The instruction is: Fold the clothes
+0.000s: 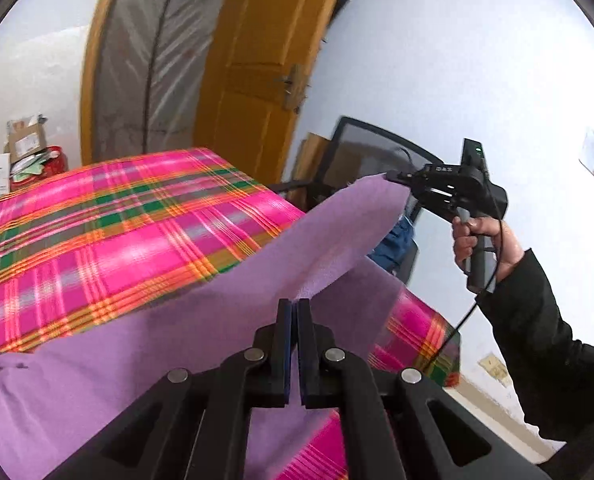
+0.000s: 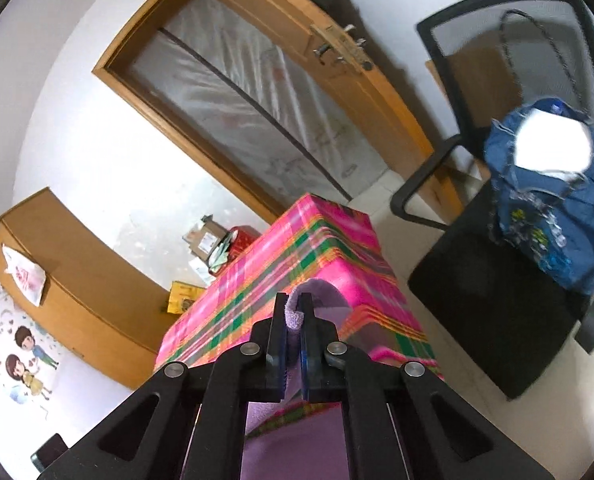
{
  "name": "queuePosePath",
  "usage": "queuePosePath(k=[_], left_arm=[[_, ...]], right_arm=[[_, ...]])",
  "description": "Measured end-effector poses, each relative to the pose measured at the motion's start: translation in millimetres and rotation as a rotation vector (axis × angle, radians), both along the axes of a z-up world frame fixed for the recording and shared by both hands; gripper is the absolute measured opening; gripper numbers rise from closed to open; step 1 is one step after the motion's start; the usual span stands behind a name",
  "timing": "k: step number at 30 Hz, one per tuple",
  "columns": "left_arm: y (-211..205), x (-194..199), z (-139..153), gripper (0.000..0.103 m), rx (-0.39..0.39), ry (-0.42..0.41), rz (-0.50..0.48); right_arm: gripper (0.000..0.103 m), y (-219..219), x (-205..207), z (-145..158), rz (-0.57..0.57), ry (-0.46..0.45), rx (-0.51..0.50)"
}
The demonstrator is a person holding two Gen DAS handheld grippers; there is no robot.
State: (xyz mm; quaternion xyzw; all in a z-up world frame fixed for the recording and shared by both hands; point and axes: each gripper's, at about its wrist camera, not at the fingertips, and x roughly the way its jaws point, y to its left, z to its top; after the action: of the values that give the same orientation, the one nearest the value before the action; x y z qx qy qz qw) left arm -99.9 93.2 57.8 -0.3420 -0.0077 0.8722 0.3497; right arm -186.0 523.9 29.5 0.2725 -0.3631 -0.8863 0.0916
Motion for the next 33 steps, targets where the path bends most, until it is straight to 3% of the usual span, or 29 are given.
queuePosePath(k=[3, 7, 10, 20, 25, 33], left_arm=[[14.5, 8.5, -21.8, 0.002, -0.045, -0.040, -0.054], [29.1, 8.6, -59.1, 0.002, -0.108, -0.132, -0.103], [30.7, 8.9, -75.6, 0.002, -0.131, -0.176, -0.109], [29.2, 18.3, -54.6, 0.002, -0.100, -0.127, -0.112], [35.2, 18.3, -75.0, 0.002, -0.135, -0.194, -0.127], [31.7, 19.0, -71.6, 0.002, -0.118, -0.188, -0.129]], right_arm=[[0.005, 14.7, 17.3, -34.2, -0.036, -0.065, -0.040], [0.005, 30.3, 28.7, -101.8, -0.071, -0.225, -0.102], [0.005, 33.1, 31.9, -124.8, -0.074, -0.272, -0.134], [0.005, 35.1, 32.1, -83.3, -0.064, -0.160, -0.083], [0.005, 38.6, 36.0, -118.8, -0.083, -0.262, -0.121], [0.005, 41.4, 45.4, -119.1, -0.091, -0.240, -0.119]])
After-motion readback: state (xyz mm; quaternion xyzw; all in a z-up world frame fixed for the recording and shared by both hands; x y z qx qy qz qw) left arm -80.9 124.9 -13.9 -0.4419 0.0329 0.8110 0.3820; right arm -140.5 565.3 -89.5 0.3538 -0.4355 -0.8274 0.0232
